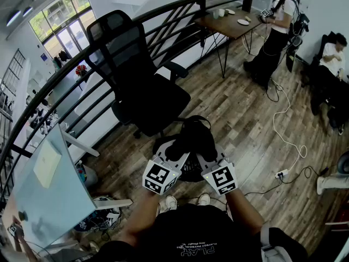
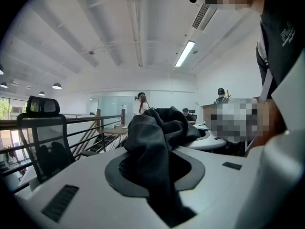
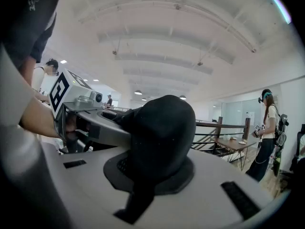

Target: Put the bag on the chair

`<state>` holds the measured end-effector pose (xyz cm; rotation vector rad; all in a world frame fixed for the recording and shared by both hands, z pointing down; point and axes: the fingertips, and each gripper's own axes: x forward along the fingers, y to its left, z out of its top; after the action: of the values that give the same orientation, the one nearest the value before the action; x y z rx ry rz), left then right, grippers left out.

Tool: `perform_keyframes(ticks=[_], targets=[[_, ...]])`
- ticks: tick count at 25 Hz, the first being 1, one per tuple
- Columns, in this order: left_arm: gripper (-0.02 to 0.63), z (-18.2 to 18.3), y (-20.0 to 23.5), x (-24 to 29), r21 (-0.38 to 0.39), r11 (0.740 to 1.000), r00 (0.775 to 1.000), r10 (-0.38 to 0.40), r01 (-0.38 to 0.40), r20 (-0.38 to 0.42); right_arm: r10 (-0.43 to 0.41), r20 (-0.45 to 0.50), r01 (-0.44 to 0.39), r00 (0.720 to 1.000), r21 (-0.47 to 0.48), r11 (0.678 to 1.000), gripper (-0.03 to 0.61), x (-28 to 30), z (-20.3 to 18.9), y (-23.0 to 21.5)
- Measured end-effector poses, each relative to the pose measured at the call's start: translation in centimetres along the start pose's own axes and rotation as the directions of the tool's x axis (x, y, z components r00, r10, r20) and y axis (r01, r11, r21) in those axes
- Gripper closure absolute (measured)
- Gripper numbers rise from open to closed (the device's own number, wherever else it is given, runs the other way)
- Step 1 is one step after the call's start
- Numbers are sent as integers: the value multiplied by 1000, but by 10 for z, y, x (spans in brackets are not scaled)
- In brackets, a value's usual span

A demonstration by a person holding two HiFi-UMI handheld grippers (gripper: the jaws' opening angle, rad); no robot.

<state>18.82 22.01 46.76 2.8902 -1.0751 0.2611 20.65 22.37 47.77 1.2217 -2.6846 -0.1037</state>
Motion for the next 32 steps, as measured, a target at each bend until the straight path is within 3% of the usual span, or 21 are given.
perform_keyframes(ticks=[6, 17, 32], targets=[[511, -12, 3, -12, -5, 1000, 1000, -2, 2, -13, 1, -13, -1, 1000, 10, 1000, 537, 5, -6, 15], [511, -1, 35, -39, -33, 999, 1000, 15, -15, 9, 16, 7, -16, 1000, 24, 1000, 537, 35, 16, 37], [509, -1, 73, -97, -1, 999, 998, -42, 42, 35, -38, 8, 38, 999, 23, 999, 535, 68, 34, 89]])
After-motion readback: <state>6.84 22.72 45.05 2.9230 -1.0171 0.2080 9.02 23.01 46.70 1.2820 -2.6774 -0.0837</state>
